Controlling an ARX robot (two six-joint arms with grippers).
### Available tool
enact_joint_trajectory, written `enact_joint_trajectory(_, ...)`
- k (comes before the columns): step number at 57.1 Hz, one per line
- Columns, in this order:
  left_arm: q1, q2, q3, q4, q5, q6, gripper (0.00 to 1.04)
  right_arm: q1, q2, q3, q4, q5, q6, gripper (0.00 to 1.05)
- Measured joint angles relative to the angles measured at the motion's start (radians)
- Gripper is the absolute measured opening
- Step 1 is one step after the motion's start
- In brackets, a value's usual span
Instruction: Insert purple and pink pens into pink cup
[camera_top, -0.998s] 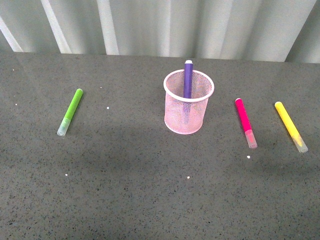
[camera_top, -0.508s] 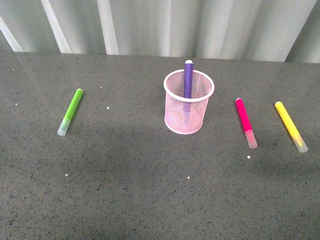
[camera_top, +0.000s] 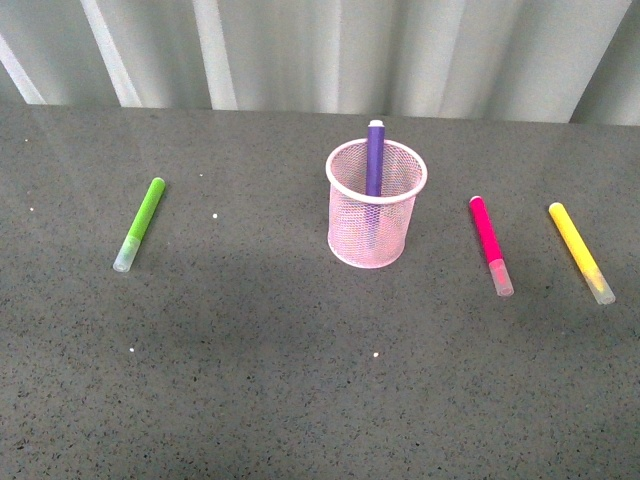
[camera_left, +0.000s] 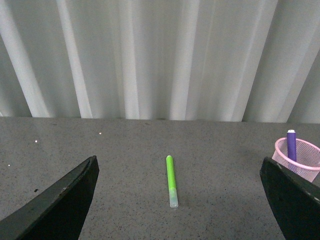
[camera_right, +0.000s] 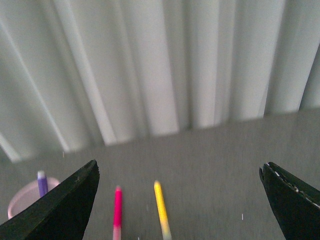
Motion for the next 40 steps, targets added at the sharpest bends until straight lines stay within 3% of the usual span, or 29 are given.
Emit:
enact_joint_trajectory(7,0.0,0.0,0.0,0.0,-0.001,0.0,0.98,-0.171,0.368,0.238,0.229,-0.099,0.014,0.98)
enact_joint_trajectory(16,0.0,0.0,0.0,0.0,0.0,0.0,0.98,-0.248,0.89,0.566,0.176,-0.085,0.02,0.98)
enact_joint_trajectory(27,0.0,0.0,0.0,0.0,0.0,0.0,0.98,-0.232,1.419,0.893,-0.046,-0.071,-0.011,0.98)
enact_joint_trajectory(40,0.0,0.0,0.0,0.0,0.0,0.0,0.98,-0.099,1.577,0.932,-0.083,-0.146,-0.082,0.98)
